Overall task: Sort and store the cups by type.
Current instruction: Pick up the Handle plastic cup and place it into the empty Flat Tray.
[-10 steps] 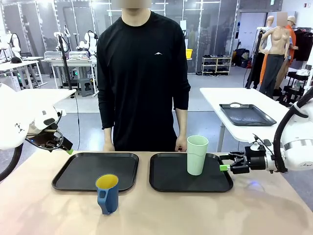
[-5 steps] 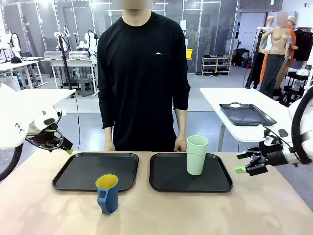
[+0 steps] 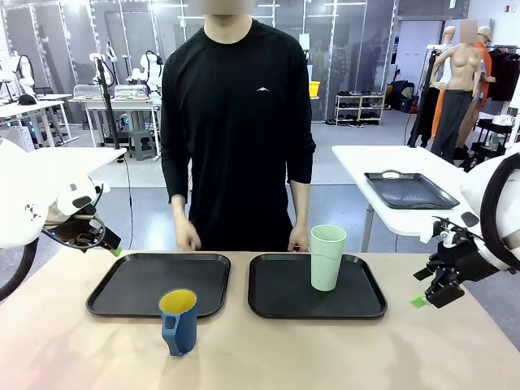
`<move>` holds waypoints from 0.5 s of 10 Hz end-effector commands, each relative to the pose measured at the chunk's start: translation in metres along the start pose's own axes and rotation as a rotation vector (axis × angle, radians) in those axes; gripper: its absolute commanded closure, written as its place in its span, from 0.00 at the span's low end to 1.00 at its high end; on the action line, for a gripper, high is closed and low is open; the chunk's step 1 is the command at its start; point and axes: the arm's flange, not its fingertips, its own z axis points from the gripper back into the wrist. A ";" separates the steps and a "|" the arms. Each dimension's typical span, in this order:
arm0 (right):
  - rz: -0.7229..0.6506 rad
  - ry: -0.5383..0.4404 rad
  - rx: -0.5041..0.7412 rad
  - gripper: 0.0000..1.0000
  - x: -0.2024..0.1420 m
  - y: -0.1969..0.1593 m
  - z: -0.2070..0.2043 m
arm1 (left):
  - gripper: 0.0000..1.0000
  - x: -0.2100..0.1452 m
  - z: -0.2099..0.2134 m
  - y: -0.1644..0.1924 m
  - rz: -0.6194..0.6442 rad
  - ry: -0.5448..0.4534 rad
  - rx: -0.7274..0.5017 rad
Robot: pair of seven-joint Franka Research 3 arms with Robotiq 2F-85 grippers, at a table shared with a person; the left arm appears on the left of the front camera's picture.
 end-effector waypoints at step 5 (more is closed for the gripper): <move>0.000 0.000 0.000 0.00 0.000 0.000 0.000 | 0.00 0.001 0.001 0.000 0.000 -0.003 0.001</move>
